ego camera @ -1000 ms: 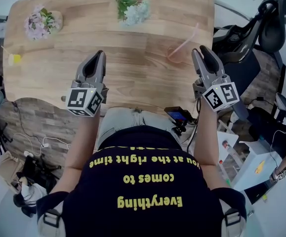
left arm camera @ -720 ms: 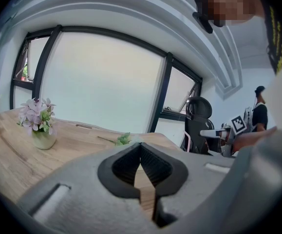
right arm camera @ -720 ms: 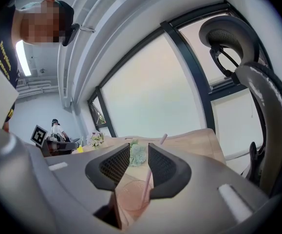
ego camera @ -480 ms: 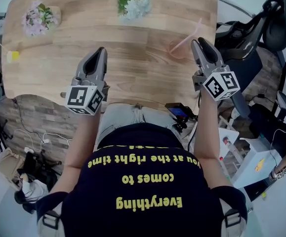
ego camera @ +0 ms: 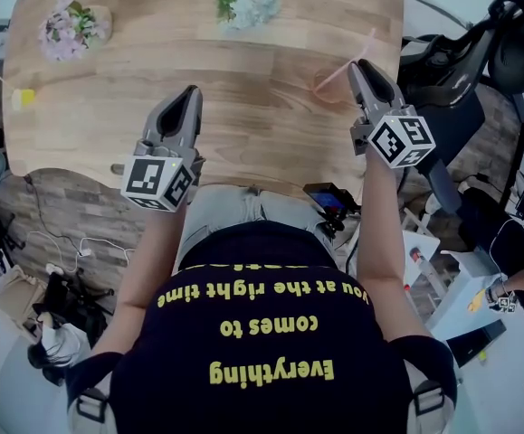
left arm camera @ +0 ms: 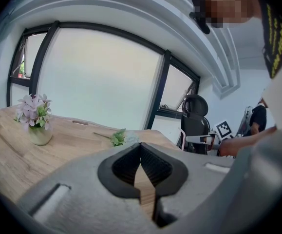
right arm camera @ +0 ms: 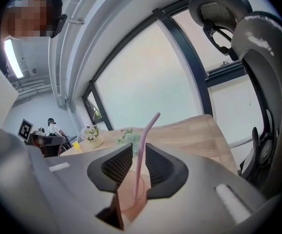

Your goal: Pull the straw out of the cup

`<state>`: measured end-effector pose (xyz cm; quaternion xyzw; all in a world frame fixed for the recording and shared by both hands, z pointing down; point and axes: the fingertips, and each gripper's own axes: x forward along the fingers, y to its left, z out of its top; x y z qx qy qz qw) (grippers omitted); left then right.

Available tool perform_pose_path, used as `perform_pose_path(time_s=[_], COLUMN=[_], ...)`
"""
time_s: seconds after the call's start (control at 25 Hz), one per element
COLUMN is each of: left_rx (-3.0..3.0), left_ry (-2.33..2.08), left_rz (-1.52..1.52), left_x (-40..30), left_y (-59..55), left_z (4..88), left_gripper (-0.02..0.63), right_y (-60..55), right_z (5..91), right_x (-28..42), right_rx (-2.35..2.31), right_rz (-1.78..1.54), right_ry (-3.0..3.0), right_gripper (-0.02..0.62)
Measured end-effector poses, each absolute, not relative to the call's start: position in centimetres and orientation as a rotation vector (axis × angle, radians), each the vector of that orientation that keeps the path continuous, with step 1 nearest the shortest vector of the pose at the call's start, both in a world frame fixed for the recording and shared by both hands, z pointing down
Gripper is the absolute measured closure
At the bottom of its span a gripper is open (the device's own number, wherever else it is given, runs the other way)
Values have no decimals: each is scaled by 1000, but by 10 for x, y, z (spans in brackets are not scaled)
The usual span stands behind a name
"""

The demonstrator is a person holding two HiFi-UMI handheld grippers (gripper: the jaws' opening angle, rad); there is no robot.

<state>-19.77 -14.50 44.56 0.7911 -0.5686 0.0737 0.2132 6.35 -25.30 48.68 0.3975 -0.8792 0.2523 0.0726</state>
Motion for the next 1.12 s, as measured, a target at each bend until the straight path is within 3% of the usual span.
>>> perform_pose_path(time_s=[1.12], left_rx=[2184], left_ry=[-1597], left_rz=[209], left_x=[-203], left_y=[-146], left_z=[444], left_gripper=[604], right_y=[-255], right_z=[501], right_x=[55], right_rx=[1175], right_rz=[755], right_ry=[-2630], right_gripper=[549])
